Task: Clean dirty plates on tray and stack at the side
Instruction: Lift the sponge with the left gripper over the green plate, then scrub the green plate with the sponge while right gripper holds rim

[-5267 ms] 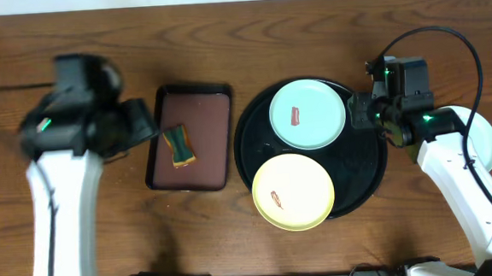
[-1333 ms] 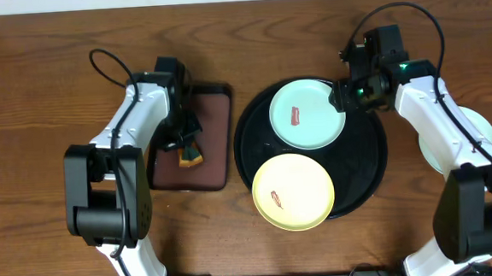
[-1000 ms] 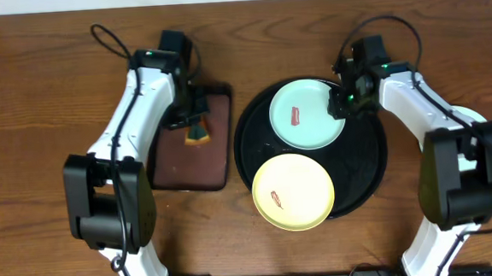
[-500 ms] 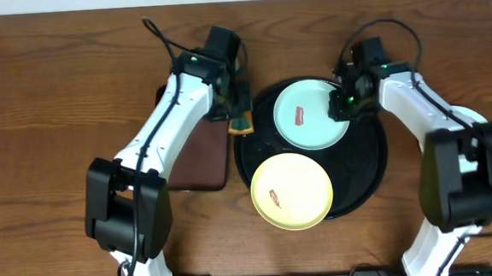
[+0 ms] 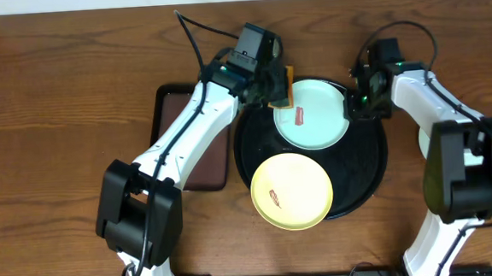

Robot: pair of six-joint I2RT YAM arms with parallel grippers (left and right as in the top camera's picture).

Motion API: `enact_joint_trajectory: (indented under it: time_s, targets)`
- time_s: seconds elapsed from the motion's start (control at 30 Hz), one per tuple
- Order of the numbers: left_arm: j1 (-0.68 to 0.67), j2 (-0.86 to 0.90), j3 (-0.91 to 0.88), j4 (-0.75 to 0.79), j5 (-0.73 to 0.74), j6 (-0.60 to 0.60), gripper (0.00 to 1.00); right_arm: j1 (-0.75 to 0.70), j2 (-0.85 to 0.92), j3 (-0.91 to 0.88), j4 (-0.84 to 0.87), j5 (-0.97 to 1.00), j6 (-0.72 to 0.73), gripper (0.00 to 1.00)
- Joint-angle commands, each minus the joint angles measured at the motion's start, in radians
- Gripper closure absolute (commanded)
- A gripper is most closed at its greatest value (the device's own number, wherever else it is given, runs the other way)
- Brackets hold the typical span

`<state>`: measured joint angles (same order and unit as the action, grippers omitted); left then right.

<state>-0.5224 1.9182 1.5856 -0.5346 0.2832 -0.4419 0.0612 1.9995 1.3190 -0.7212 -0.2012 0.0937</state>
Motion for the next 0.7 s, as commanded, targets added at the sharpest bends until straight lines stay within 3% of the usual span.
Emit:
enact_joint_trajectory:
  time_s: [0.0, 0.07, 0.33, 0.67]
  targets:
    - [-0.006, 0.045, 0.027, 0.026, 0.007, -0.080, 0.93, 0.006, 0.021, 0.000, 0.013, -0.043, 0.003, 0.85]
    - [-0.008, 0.069, 0.027, 0.045, 0.046, -0.092, 0.93, 0.008, 0.023, 0.000, 0.013, -0.043, 0.003, 0.98]
    - [-0.014, 0.193, 0.027, 0.121, 0.229, -0.187, 0.93, 0.028, 0.023, 0.000, -0.020, -0.023, -0.014, 0.99]
    - [-0.074, 0.268, 0.027, 0.237, 0.267, -0.309, 0.93, 0.037, 0.023, 0.000, -0.025, -0.009, -0.013, 0.99]
